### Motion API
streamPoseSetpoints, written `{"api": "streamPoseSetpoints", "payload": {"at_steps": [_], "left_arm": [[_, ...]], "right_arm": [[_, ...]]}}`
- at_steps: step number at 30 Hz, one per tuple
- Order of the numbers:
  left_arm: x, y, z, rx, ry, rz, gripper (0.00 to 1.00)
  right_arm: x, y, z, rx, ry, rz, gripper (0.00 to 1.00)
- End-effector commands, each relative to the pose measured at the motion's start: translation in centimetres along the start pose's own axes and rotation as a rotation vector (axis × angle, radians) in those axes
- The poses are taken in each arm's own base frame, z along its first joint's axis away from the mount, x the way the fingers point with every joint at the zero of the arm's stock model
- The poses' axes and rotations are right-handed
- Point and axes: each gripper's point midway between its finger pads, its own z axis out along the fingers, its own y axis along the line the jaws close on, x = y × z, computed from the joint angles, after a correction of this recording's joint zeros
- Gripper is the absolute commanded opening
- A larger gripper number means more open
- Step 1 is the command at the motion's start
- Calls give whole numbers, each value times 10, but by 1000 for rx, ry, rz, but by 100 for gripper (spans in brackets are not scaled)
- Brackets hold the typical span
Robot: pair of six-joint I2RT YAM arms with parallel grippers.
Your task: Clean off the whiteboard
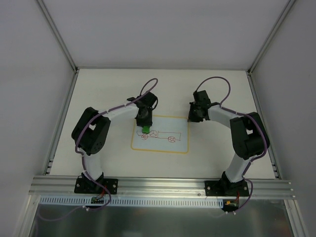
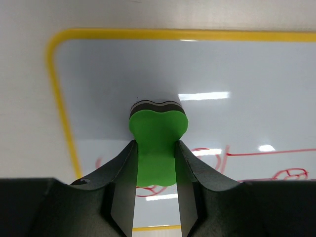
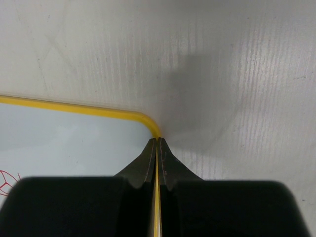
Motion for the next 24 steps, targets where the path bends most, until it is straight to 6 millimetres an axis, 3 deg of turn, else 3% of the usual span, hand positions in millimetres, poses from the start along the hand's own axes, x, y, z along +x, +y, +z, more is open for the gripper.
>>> {"api": "streamPoseSetpoints", "payload": {"at_steps": [1,4,7,10,11,17,24], "left_arm": [[72,-29,14,-21,205,115,0],[81,-60,10,18,195,169,0],[92,-61,10,12,212,161,0],[96,-32,11,-73,192,112,0],[99,-11,13,-111,208,73,0],[78,60,4,-209,161,-85,0],[78,95,2,-246,177,-120,0]], "right_arm": [[28,-13,1,44,76,-1,0],[28,-11,0,34,64,8,0],[26,-10,-1,21,55,12,0],[27,-9,-1,17,53,9,0],[26,-10,-1,19,49,7,0],[29,-11,0,19,53,6,0],[28,-9,2,12,54,8,0]]}}
